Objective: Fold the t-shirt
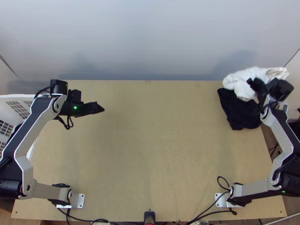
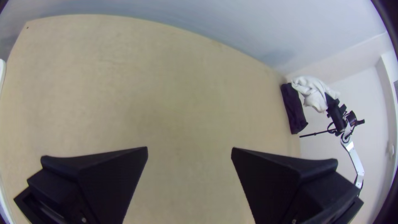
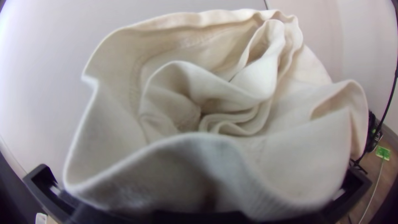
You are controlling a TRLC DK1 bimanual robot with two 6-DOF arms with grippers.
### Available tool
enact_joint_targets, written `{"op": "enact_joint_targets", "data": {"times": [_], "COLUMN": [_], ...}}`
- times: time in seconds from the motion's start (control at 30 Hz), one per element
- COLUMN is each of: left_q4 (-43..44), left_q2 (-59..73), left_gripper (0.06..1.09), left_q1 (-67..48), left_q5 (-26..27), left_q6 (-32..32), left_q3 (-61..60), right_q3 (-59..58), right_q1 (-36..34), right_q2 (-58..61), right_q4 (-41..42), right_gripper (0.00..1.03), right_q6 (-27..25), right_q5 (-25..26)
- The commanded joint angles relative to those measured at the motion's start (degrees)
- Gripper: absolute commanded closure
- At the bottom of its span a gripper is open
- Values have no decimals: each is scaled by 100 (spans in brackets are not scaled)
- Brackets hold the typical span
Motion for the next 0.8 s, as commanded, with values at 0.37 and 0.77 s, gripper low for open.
{"op": "enact_joint_targets", "data": {"times": [0.37,0.77], "left_q4": [67,6], "left_q2": [-546,-1073], "left_gripper": [10,10], "left_q1": [469,610], "left_q5": [8,17], "left_q6": [294,197], "left_q3": [-1040,-1383], "right_q3": [-2034,-2474], "right_q1": [-483,-720], "right_q2": [581,-79], "right_q4": [451,109], "right_gripper": [100,3], "right_q6": [-1373,-1769], "right_q5": [17,-62]}}
